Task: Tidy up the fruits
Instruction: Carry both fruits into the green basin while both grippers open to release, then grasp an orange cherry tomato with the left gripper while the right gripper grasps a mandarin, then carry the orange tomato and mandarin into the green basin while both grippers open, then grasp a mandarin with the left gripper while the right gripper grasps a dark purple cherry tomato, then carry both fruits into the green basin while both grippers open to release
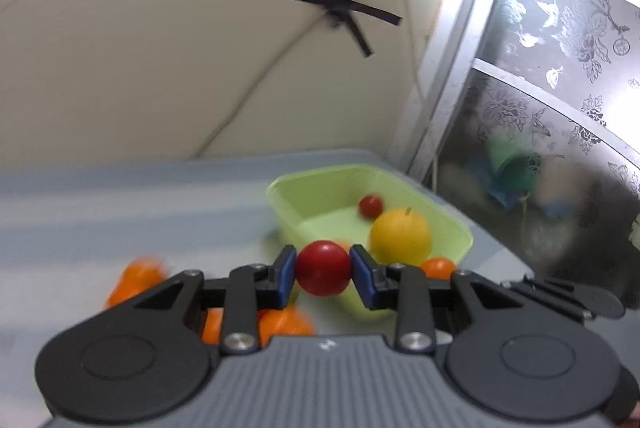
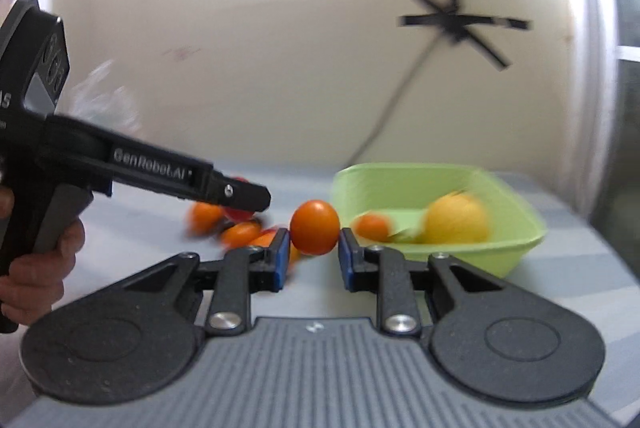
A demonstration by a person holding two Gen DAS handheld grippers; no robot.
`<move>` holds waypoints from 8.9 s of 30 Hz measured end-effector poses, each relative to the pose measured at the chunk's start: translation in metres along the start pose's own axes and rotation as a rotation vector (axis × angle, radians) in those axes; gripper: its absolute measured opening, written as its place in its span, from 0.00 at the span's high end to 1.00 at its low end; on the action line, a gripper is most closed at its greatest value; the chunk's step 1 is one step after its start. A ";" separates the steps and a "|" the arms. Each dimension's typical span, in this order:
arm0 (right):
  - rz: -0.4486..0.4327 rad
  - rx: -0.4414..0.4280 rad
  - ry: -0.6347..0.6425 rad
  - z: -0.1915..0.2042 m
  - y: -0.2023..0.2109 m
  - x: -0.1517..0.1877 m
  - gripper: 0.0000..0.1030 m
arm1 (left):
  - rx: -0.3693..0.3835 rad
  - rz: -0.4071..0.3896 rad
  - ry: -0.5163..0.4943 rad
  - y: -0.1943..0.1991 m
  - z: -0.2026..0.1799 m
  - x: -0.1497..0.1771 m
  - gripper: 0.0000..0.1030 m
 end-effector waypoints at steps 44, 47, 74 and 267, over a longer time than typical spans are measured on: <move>0.134 -0.050 -0.002 0.050 -0.028 0.018 0.43 | -0.235 -0.090 0.249 0.108 0.094 0.078 0.55; 0.156 -0.027 0.010 0.056 -0.041 0.016 0.43 | -0.204 -0.086 0.231 0.102 0.093 0.072 0.54; 0.233 -0.024 -0.046 0.030 -0.029 0.040 0.58 | -0.183 0.102 0.013 0.002 0.047 0.065 0.70; 0.156 -0.024 0.024 0.027 0.040 0.062 0.71 | -0.076 0.070 0.014 0.064 -0.041 0.100 0.62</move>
Point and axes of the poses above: each gripper's, at about its wrist camera, not at the fingertips, and y roughly against the way its jaws point, z to its left, x to its underside, the point moved 6 cm from there along -y, roughly the way its jaws point, and after that the axes turned 15 degrees about x, right-handed, at the moved point
